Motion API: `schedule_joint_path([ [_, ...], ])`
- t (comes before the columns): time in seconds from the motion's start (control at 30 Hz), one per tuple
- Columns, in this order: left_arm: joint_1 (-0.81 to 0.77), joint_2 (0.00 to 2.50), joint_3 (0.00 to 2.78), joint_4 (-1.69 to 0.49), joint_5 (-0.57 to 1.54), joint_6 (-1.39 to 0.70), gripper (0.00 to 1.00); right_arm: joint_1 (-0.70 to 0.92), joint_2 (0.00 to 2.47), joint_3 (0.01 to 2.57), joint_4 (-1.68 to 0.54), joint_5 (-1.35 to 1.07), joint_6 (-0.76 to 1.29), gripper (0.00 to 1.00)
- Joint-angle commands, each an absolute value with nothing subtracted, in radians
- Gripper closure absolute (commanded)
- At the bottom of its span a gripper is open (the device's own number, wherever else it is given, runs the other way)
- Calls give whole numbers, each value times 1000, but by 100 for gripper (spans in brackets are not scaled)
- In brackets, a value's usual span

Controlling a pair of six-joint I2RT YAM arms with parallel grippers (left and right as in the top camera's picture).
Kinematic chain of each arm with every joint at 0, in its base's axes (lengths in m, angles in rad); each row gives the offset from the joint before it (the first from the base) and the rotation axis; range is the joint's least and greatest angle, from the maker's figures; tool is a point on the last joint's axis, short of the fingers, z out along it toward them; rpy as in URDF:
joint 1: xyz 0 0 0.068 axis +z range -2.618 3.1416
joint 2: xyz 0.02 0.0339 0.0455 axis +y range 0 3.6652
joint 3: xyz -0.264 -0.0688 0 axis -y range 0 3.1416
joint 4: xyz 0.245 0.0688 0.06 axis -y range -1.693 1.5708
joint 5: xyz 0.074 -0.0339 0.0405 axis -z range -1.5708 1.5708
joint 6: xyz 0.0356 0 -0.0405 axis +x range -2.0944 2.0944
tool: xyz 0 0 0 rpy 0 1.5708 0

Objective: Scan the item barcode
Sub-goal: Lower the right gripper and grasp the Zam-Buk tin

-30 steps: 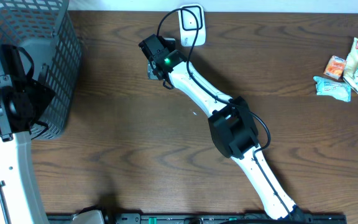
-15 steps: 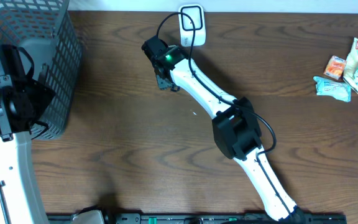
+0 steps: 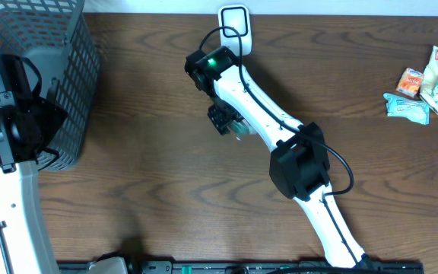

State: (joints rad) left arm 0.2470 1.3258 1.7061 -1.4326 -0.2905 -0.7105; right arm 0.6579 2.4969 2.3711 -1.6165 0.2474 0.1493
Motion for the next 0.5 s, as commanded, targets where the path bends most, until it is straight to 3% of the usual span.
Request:
schedule_joint_path([
  [0.0, 252, 1319, 1705, -1435, -300, -720, 2, 641, 2474, 2375, -1636, 268, 5, 17],
  [0.13, 252, 1319, 1705, -1435, -300, -719, 2, 628, 2474, 2375, -1668, 284, 2, 1],
  [0.33, 252, 1319, 1705, -1435, -300, -719, 2, 632, 2474, 2375, -1698, -35, 2, 2],
  [0.4, 252, 1319, 1705, -1435, -300, -719, 2, 640, 2474, 2375, -1695, -143, 2, 19],
  [0.47, 252, 1319, 1705, -1435, -300, -719, 2, 649, 2474, 2375, -1684, -206, 2, 44],
])
